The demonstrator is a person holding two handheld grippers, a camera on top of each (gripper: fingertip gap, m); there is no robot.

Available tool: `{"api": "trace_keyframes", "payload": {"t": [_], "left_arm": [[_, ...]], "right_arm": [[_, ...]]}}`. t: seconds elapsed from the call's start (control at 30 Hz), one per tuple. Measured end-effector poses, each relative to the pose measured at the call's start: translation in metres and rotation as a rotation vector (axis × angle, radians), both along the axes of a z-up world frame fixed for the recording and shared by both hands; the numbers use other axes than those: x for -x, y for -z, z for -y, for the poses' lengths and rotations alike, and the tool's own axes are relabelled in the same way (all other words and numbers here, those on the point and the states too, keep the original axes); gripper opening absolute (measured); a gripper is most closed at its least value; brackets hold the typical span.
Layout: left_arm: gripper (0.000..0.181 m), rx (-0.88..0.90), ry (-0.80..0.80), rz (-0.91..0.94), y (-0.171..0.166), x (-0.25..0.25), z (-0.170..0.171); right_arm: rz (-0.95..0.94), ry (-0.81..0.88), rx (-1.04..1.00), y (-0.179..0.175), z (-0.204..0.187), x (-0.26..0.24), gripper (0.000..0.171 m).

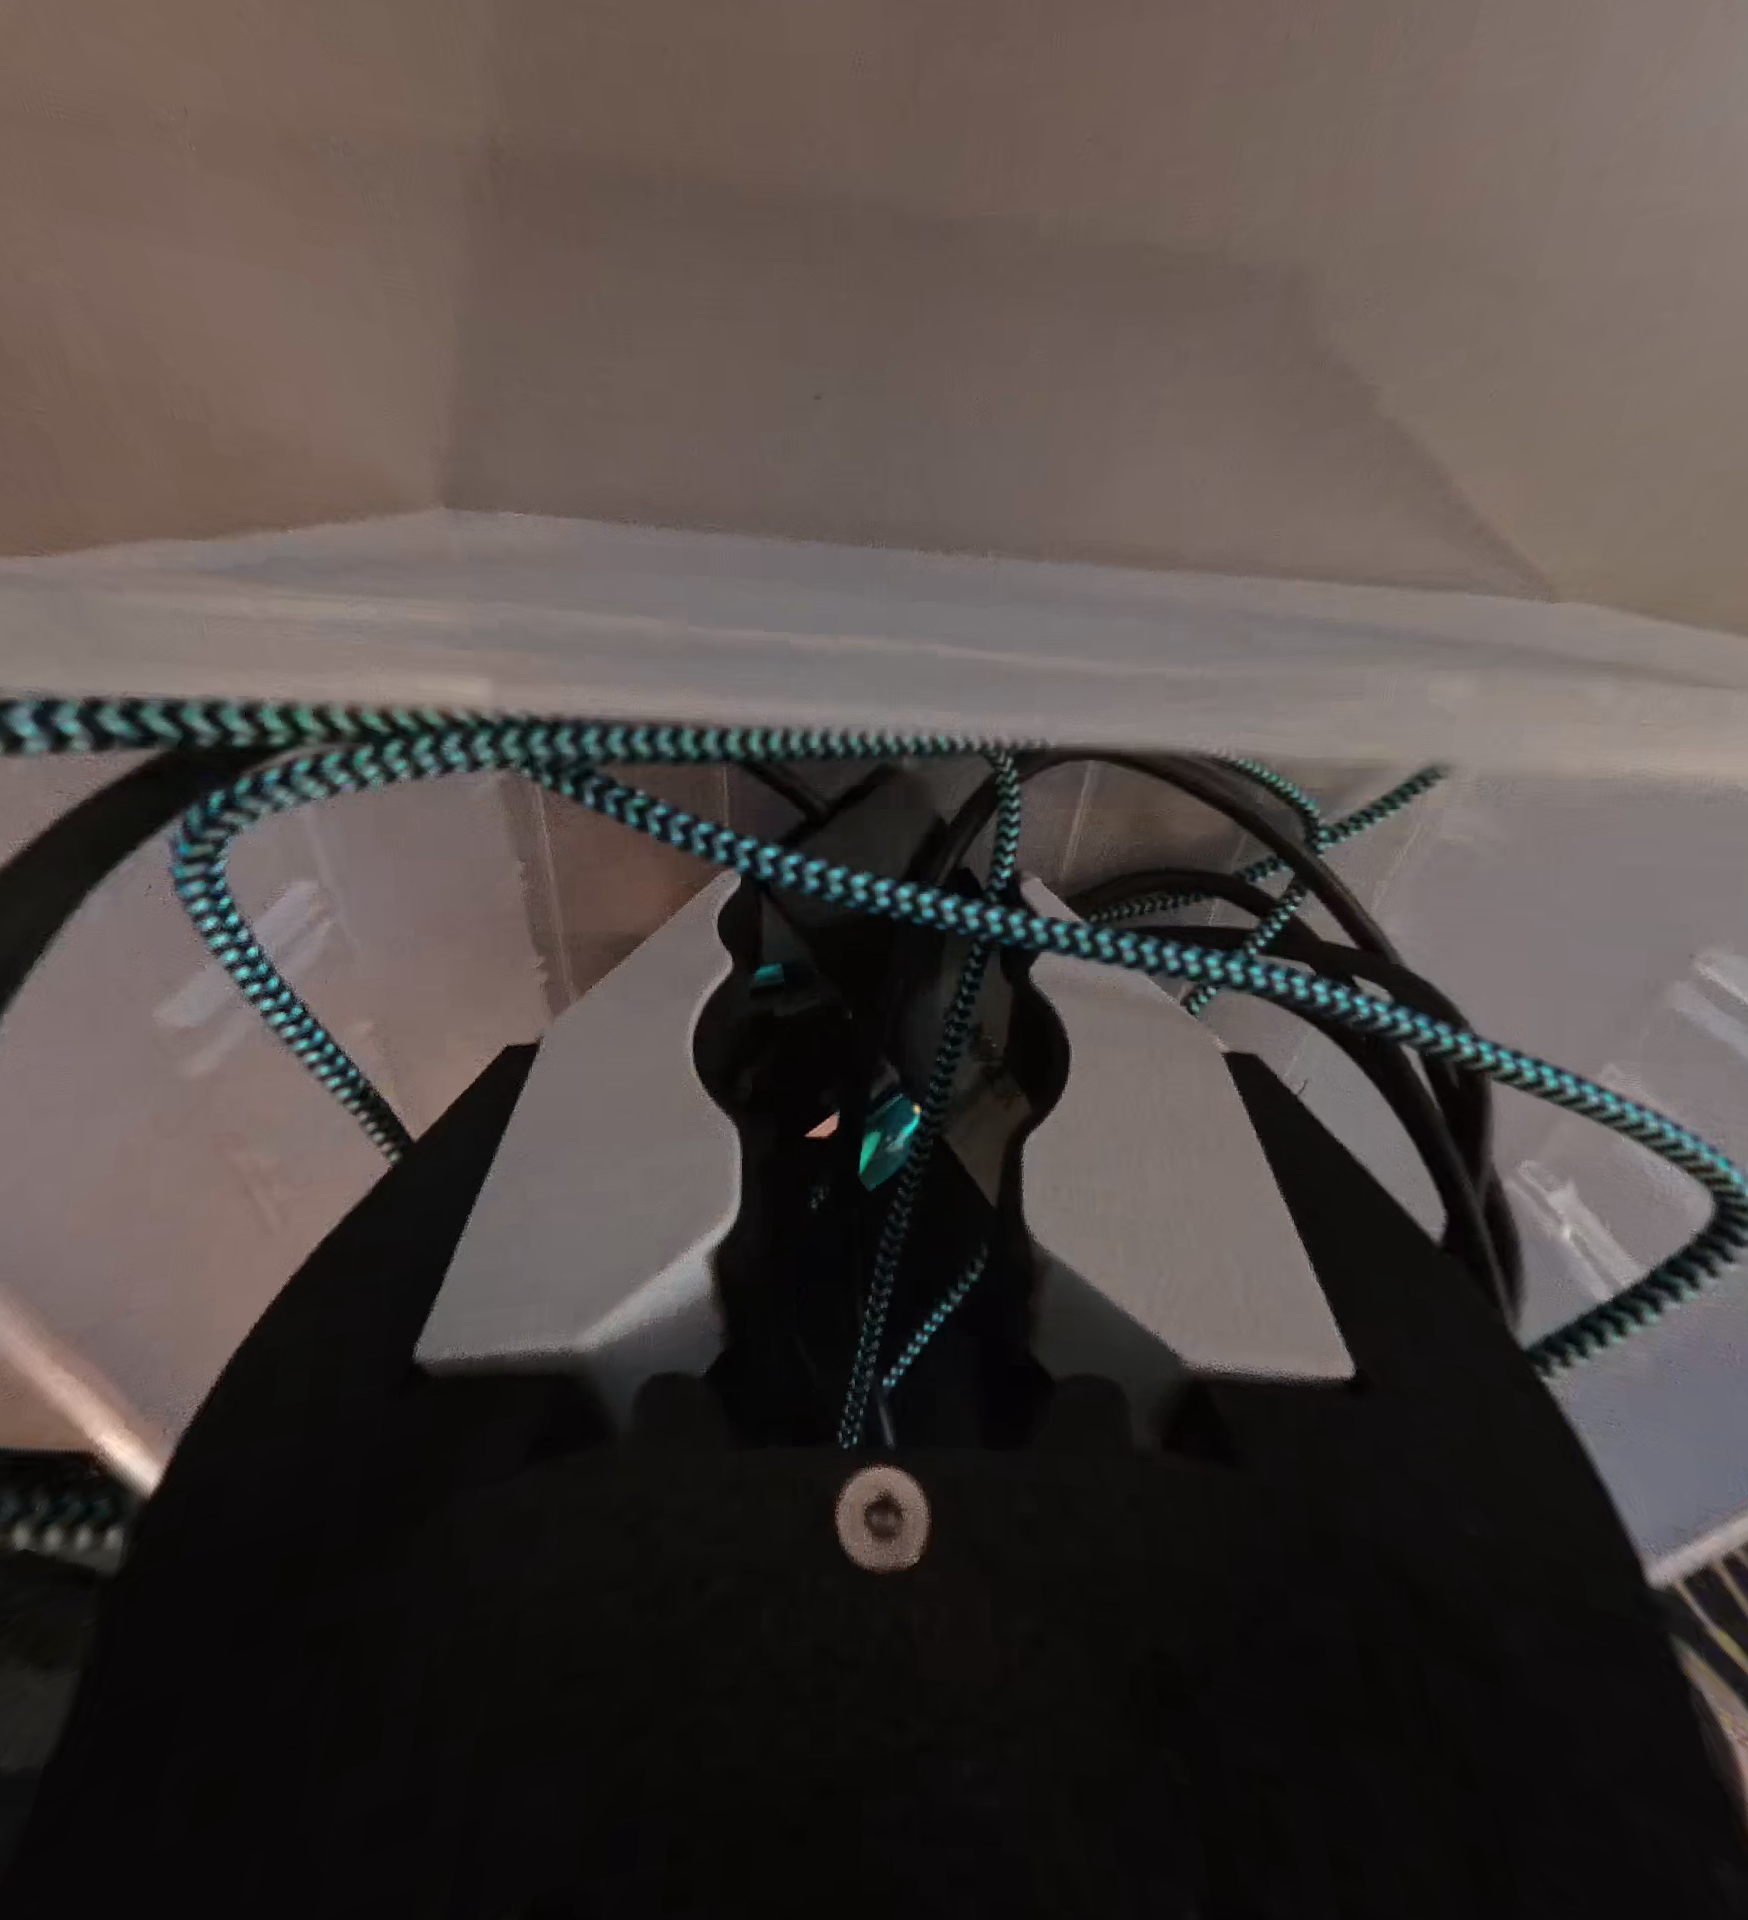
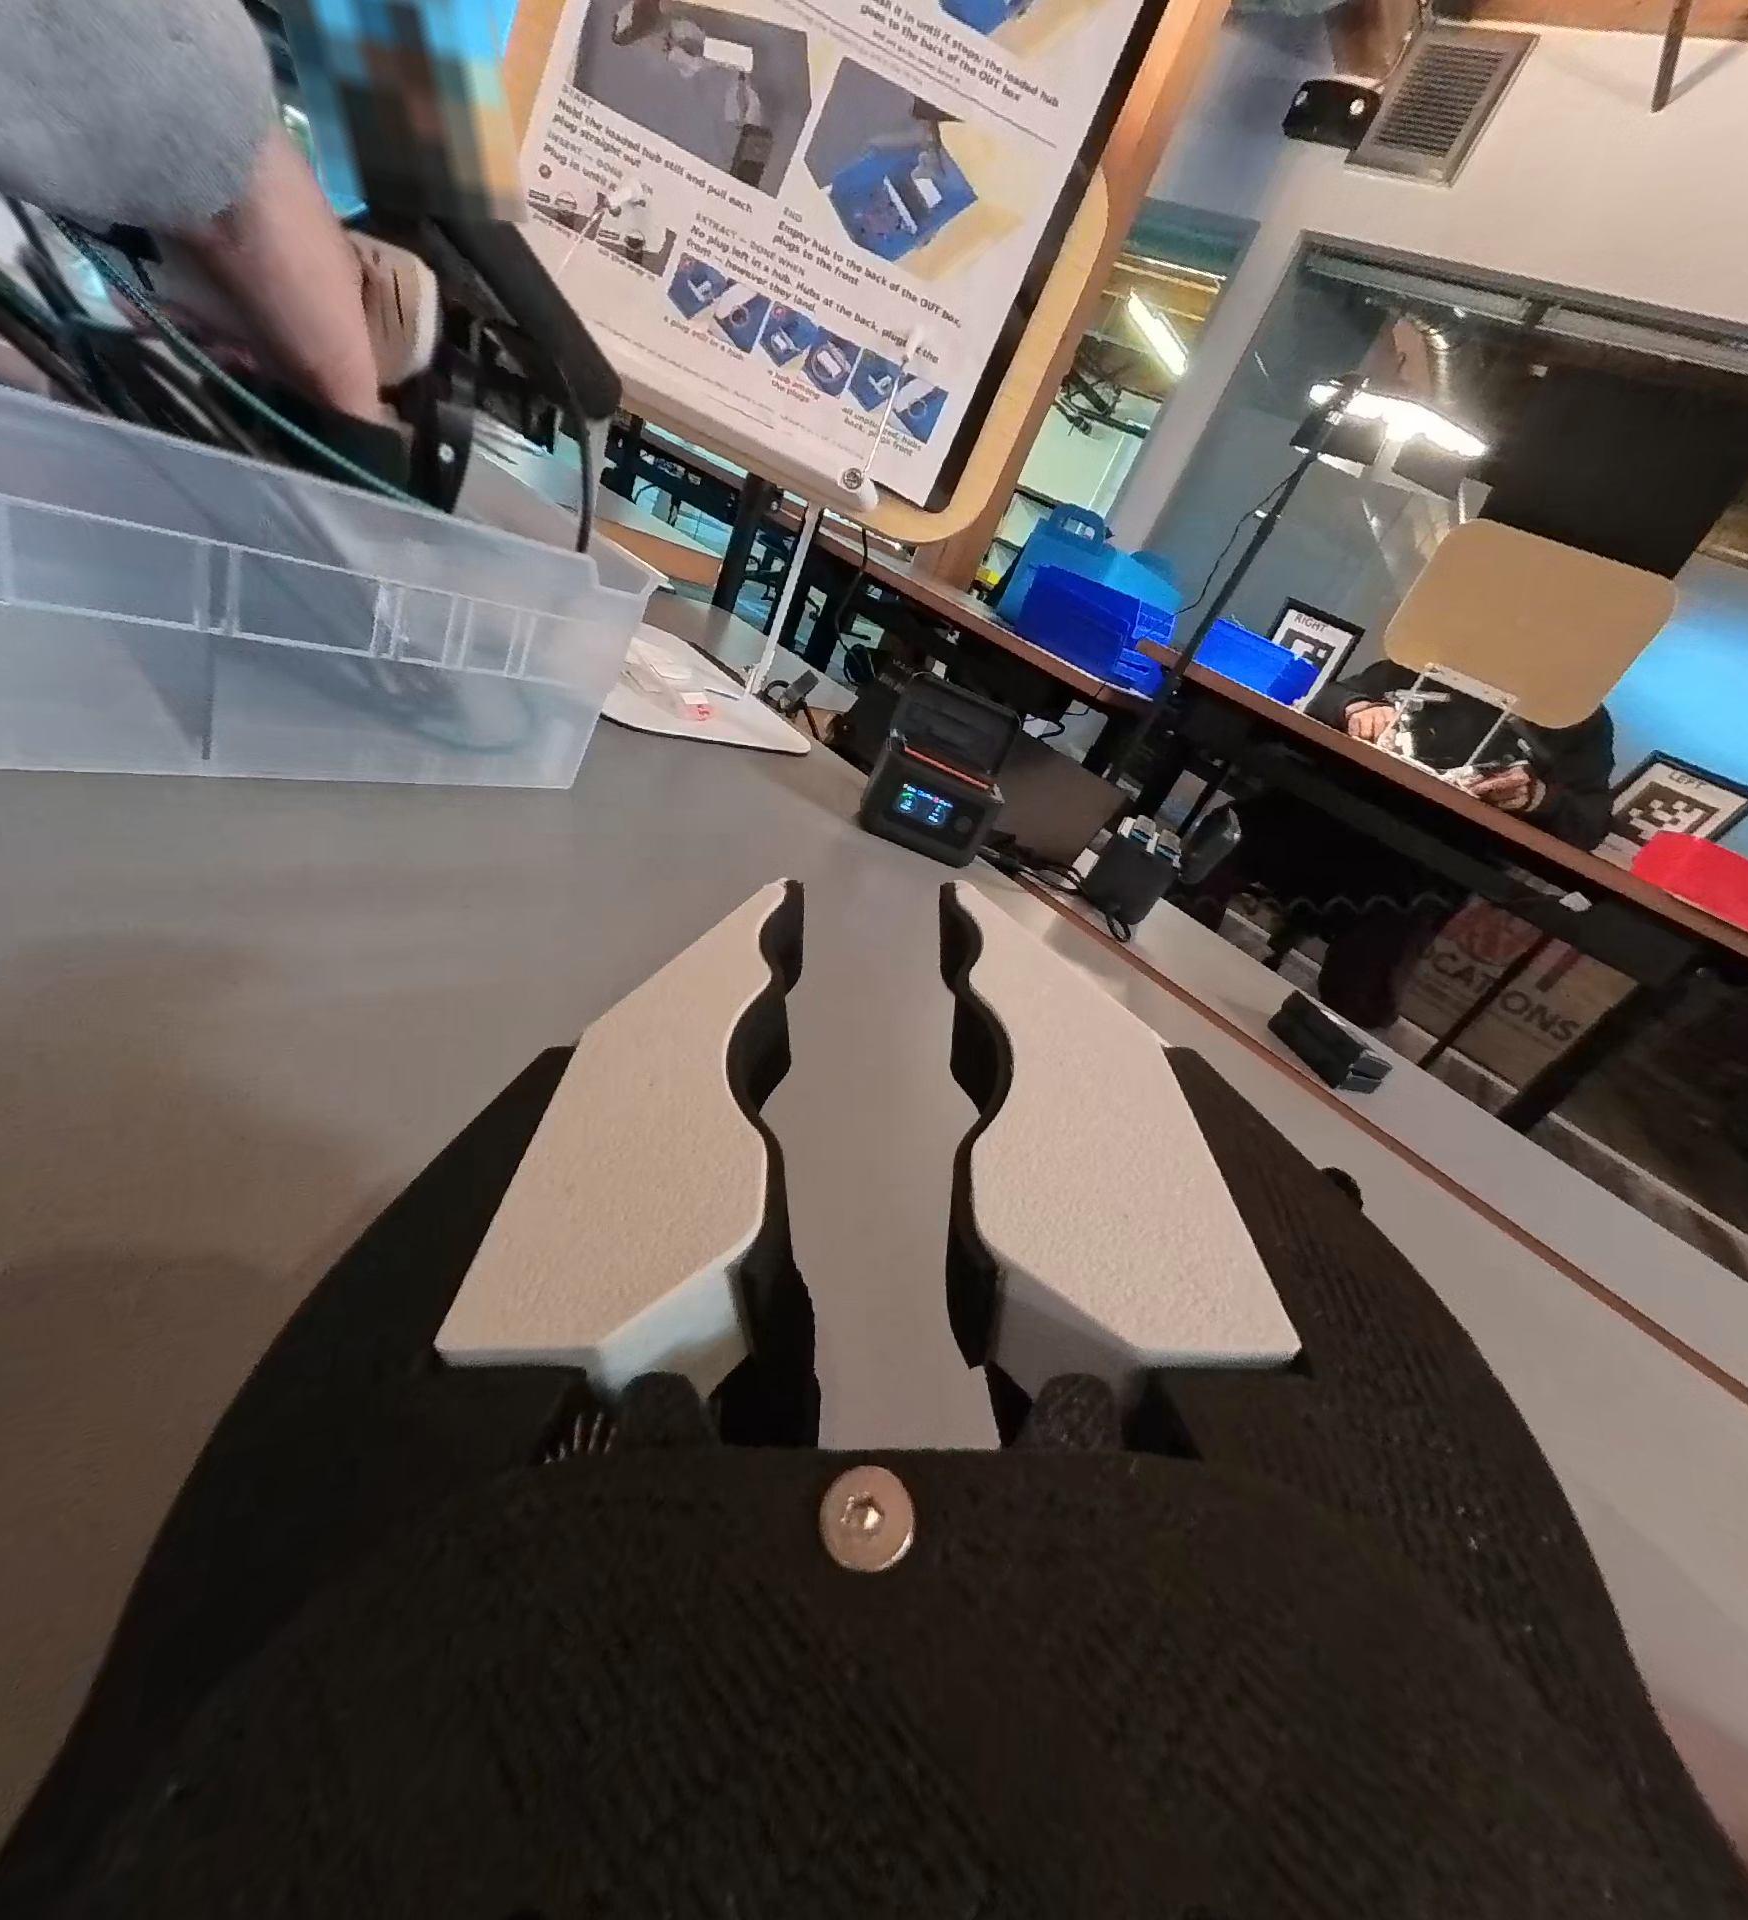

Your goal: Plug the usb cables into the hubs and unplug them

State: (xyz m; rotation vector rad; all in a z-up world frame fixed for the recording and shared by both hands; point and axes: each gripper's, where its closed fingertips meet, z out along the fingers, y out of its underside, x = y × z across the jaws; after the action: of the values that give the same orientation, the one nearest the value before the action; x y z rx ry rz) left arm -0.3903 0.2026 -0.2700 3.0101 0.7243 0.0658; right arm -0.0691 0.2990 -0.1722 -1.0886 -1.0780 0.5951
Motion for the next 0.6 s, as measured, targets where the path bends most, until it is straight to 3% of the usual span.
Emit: {"api": "trace_keyframes", "payload": {"t": [0.23,0.37,0.47,0.6], "left_arm": [[0.039,-0.254,0.19,-0.146,-0.065,0.003,-0.01],[0.036,-0.407,0.31,-0.323,-0.134,0.001,-0.009],[0.036,-0.455,0.379,-0.461,-0.188,-0.005,-0.003],[0.036,-0.481,0.471,-0.665,-0.266,-0.017,0.002]], "right_arm": [[-0.005,0.007,0.008,-0.001,-0.003,-0.001,0.024],[0.035,0.081,0.018,0.004,-0.014,-0.003,0.023],[0.117,0.256,0.083,0.017,-0.041,-0.018,0.021],[0.108,0.325,0.23,0.024,-0.058,-0.034,0.021]]}}
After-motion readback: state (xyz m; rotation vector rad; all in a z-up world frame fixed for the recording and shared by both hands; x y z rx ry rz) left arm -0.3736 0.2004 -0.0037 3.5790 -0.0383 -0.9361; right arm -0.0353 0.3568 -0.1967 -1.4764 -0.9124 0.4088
